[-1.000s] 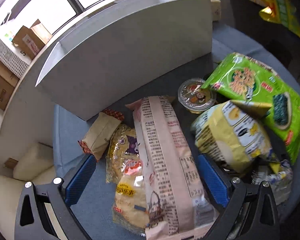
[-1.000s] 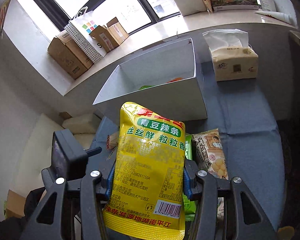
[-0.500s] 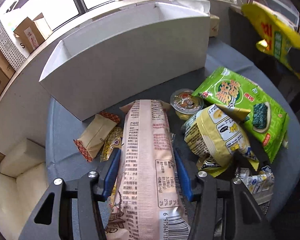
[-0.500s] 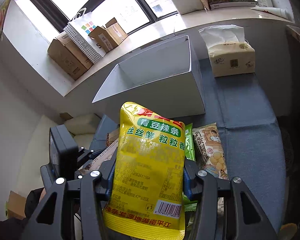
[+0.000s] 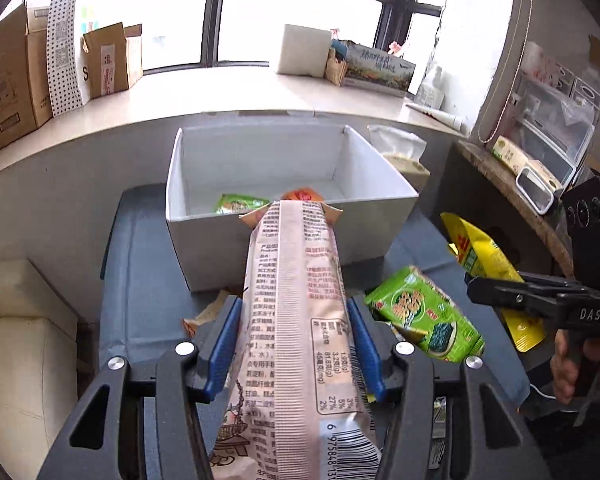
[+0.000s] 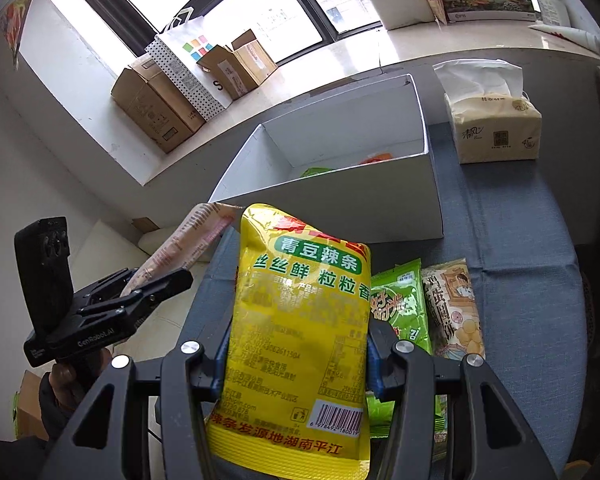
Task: Organize snacks
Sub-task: 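Carry both bags over the white box and release them inside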
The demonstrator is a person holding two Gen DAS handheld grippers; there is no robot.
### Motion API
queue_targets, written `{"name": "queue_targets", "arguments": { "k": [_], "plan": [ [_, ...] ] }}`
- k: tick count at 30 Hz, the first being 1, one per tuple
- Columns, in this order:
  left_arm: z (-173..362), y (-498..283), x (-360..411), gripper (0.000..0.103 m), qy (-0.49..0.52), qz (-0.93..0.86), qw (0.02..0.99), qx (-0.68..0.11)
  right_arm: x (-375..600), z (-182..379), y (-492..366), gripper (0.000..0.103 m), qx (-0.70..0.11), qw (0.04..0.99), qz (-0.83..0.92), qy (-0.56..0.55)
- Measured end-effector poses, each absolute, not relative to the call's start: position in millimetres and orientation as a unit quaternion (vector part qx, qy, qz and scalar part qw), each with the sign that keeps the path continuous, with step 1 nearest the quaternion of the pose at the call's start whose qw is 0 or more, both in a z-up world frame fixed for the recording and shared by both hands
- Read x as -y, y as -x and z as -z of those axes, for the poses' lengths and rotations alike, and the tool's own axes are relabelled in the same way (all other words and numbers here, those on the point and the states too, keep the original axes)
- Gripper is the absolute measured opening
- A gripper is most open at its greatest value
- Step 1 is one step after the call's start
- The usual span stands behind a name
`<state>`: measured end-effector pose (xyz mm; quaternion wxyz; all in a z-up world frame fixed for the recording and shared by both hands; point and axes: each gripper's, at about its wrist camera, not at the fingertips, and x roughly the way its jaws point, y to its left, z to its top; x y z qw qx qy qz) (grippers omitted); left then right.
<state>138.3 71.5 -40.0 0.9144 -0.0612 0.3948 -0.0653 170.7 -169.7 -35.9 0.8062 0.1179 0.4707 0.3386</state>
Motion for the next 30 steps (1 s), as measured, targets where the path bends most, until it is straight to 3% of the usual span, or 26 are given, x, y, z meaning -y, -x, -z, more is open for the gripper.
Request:
{"name": "queue_targets", "arguments": {
  "k": [10,22,23,24,25,26,27,30],
  "plan": [
    [-2,-222,-94,0.058,0.082,0.045,0.926,-0.365,138,-2,-253,0.055,-0.444,0.824,-0.337,-0.100],
    [32,-342,-108,0.058,0.046,-0.011,0.909,-0.414,97,40,-382,0.056,-0.490,0.829,-0.269,-0.017],
    [38,-347,-111,0.059,0.045,-0.021,0.908,-0.416,96,44,-385,0.059,-0.491,0.829,-0.267,-0.012],
    [43,-351,-113,0.061,0.039,-0.029,0.907,-0.419,95,48,-389,0.064,-0.493,0.828,-0.268,-0.010],
    [48,-354,-114,0.066,0.033,-0.037,0.906,-0.421,95,51,-392,0.083,-0.497,0.826,-0.266,-0.012],
    [52,-356,-115,0.086,0.028,-0.041,0.904,-0.426,95,54,-395,0.097,-0.503,0.825,-0.258,-0.016],
    [55,-356,-115,0.103,0.023,-0.044,0.902,-0.428,98,55,-395,0.097,-0.502,0.826,-0.257,-0.025],
    [54,-347,-115,0.103,0.019,-0.040,0.907,-0.418,101,51,-391,0.099,-0.499,0.825,-0.263,-0.035]
  ]
}}
